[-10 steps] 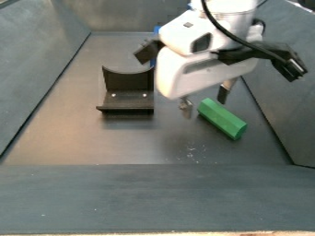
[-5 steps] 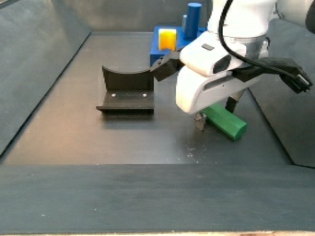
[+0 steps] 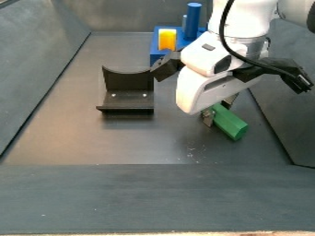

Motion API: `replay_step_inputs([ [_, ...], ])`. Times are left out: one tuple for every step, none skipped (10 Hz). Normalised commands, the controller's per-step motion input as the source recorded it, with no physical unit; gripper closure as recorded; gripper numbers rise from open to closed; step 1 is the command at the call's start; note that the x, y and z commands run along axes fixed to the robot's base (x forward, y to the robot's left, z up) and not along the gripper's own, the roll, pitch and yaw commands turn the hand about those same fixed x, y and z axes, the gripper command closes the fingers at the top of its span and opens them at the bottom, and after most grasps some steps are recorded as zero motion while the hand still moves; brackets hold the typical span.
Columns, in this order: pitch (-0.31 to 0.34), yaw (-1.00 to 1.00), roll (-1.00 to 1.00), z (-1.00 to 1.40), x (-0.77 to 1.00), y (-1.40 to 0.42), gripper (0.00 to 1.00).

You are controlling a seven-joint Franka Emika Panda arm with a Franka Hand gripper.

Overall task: Pick up the hexagon object. Move up. Place the hexagon object on the fixture. Regrasp the hexagon object. Move to above the board. Insert the hexagon object.
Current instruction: Pick up the hexagon object, then move up.

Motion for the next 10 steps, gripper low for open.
replay_step_inputs([
  [0.0, 0.0, 0.0, 0.0, 0.0, 0.0, 1.0],
  [0.0, 0.0, 0.0, 0.0, 0.0, 0.0, 1.0],
  [0.0, 0.0, 0.0, 0.0, 0.0, 0.0, 1.0],
  [0.0, 0.0, 0.0, 0.0, 0.0, 0.0, 1.0],
  [0.0, 0.0, 0.0, 0.0, 0.0, 0.0, 1.0],
  [0.0, 0.0, 0.0, 0.0, 0.0, 0.0, 1.0],
  [0.0, 0.0, 0.0, 0.0, 0.0, 0.0, 1.0],
  [0.0, 0.0, 0.0, 0.83, 0.0, 0.0, 1.0],
  [0.01, 0.02, -0.01, 0.82, 0.01, -0.06, 1.0],
  [0.041, 0.02, -0.01, 0.74, -0.02, -0.06, 1.0],
])
